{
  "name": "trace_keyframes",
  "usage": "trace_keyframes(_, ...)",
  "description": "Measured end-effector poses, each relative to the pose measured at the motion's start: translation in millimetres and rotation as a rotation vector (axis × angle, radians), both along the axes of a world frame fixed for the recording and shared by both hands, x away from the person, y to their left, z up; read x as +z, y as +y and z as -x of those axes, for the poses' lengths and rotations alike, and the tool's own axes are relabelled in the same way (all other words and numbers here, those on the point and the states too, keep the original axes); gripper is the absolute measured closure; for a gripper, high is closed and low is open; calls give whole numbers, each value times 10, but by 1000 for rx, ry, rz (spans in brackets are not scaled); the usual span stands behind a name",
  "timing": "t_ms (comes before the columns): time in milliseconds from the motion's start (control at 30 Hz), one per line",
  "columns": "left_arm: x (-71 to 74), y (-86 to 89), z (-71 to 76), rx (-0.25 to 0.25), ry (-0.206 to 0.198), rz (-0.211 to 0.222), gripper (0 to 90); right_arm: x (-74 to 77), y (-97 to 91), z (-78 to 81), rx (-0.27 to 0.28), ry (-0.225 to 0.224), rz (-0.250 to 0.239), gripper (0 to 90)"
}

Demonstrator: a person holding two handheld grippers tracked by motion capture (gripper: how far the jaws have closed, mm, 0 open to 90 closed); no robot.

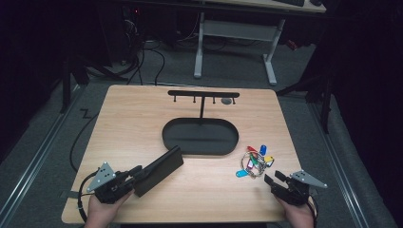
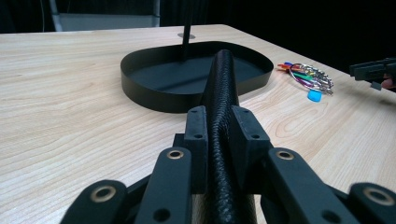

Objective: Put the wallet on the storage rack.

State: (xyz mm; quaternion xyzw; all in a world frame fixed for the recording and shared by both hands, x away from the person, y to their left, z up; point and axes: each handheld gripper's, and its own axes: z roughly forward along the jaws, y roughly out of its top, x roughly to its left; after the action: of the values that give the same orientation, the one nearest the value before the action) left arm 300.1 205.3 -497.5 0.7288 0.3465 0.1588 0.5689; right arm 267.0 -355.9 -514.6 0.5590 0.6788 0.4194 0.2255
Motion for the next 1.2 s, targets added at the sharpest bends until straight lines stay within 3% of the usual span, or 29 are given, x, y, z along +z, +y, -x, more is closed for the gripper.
trace_keyframes(400,13,0,8,-10,3,-18,667,-3,1,0,1,3,-1,461)
trace_keyframes(567,9,-66,28,-24,-2,-87,641,-4,-4,0,1,3,-1,461)
trace_keyframes(733,20,-105,53,-28,-10,-121,626,-3,-6,-1,2,2,-1,461)
trace_keyframes(767,26,-129,71,-22,-17,-153,625,-4,-1,0,1,5,-2,461)
trace_keyframes(867,33,-149,85,-15,-23,-184,626,-5,2,-2,6,9,-3,460)
trace_keyframes(967,56,-210,116,9,-38,-260,623,1,27,2,21,9,5,456)
trace_keyframes(1000,56,-210,116,9,-38,-260,619,1,27,2,21,9,5,456)
trace_keyframes(1033,70,-247,129,19,-42,-297,617,-3,44,-1,27,12,7,454)
trace_keyframes(1200,78,-284,149,11,-54,-332,630,-16,54,-6,33,20,4,454)
